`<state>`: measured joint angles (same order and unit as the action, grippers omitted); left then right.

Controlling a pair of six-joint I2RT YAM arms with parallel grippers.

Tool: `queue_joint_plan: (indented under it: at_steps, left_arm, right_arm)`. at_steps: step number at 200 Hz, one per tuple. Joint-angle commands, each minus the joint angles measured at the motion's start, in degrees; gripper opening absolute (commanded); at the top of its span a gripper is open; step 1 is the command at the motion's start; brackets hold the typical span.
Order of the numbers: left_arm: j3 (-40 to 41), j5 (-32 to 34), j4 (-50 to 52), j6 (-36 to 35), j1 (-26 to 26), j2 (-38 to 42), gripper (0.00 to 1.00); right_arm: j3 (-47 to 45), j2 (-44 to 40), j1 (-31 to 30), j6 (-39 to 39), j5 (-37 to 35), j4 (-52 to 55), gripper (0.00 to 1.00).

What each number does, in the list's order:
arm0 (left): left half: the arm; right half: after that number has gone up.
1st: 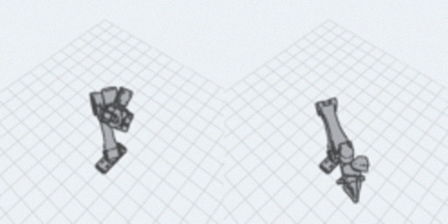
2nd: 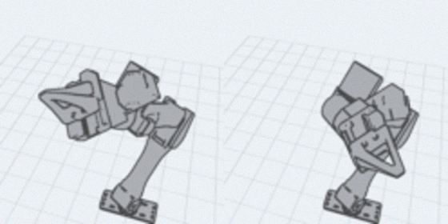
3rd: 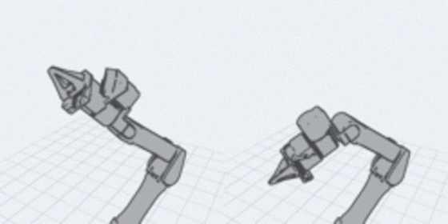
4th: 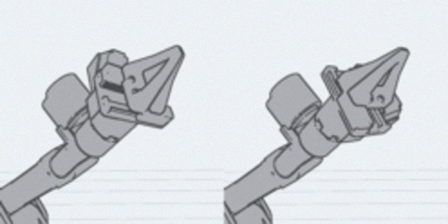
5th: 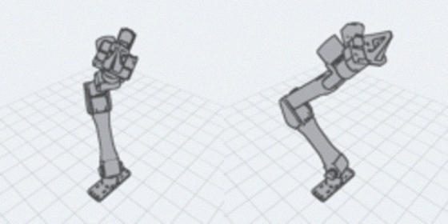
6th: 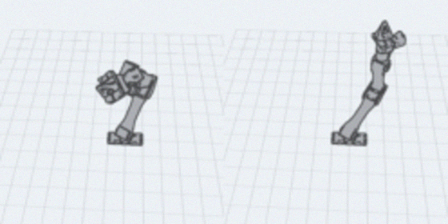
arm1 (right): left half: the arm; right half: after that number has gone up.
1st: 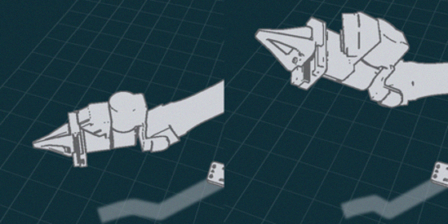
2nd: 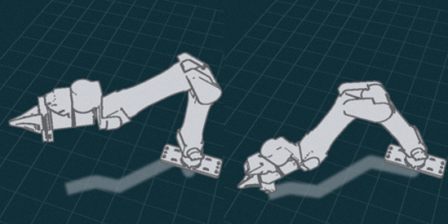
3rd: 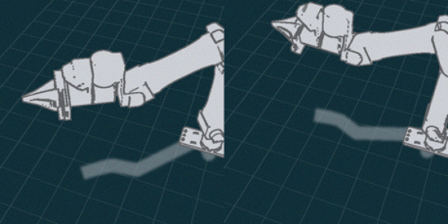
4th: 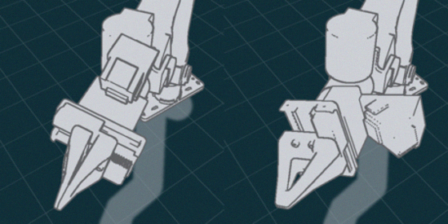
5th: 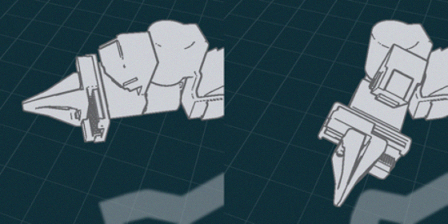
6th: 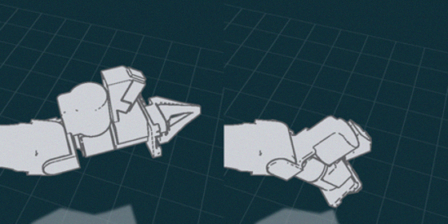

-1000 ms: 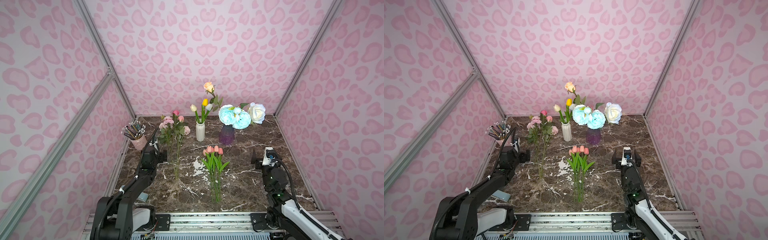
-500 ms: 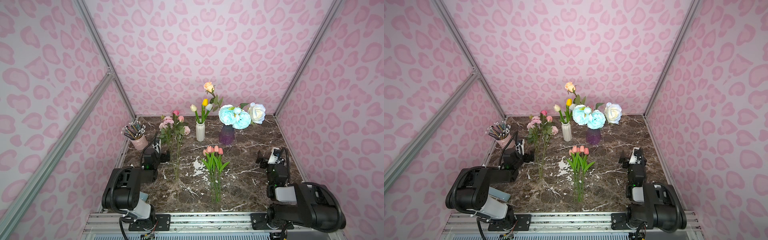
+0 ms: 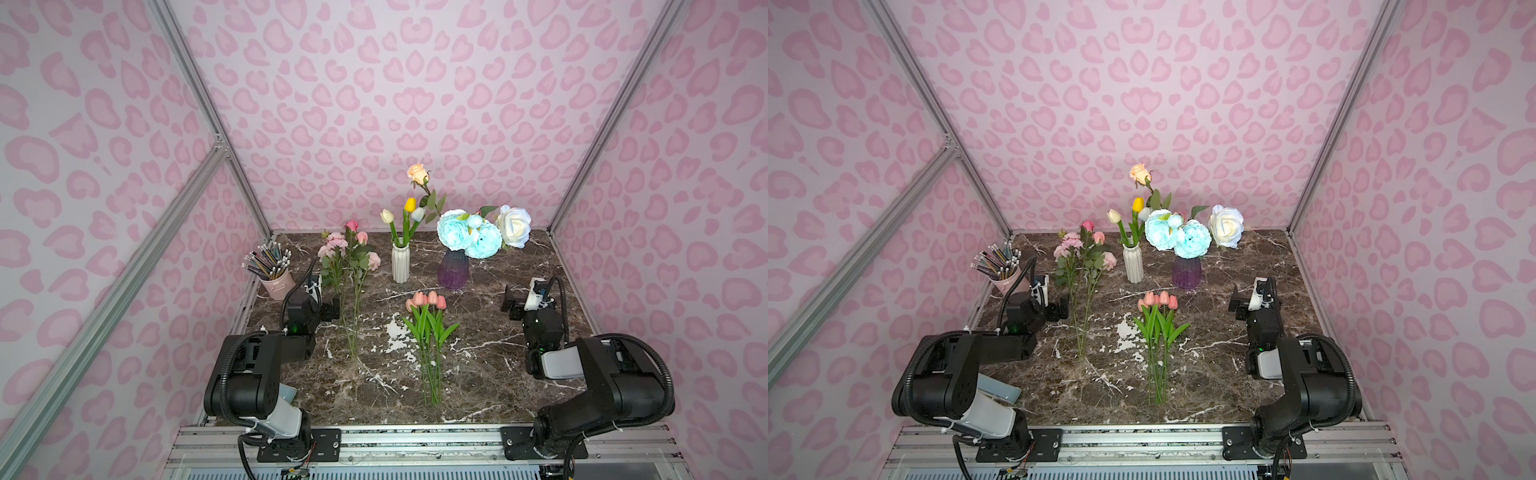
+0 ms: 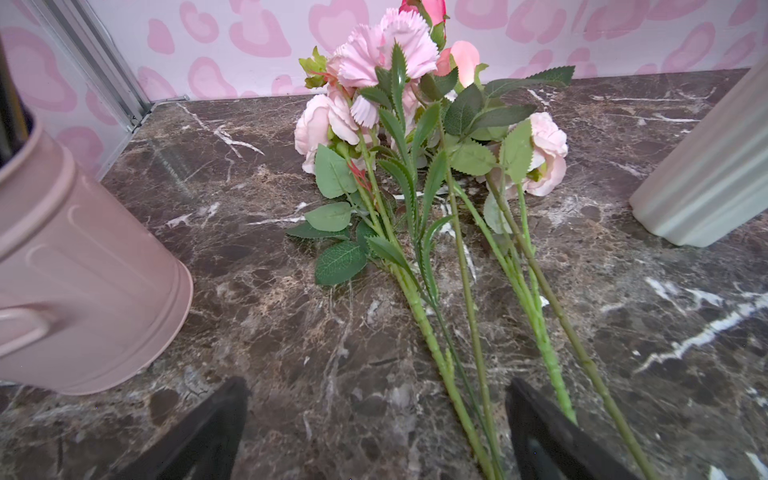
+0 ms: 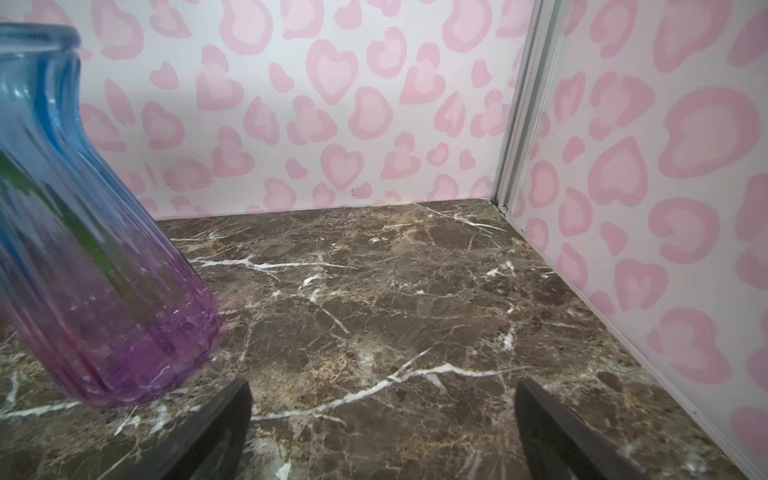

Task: Pick out pink flowers from the vase
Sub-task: Reset both arms

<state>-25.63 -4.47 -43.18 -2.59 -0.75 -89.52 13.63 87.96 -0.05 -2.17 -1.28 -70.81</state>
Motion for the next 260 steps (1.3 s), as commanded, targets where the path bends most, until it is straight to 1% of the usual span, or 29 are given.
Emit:
queue_joint_plan:
  at_steps: [1, 260]
  left_arm:
    - [-0.1, 0.9, -1.3, 0.2, 0.0, 0.2, 0.98]
    - [-0.1, 1.6, -1.3, -0.1, -0.6, 0.2, 0.98]
  right_arm:
    - [0.0, -0.1, 0.0, 0.8, -0.7, -0.2, 1.00]
    - [-0.1, -0.1, 0.0, 0.8, -0.7, -0.5, 1.00]
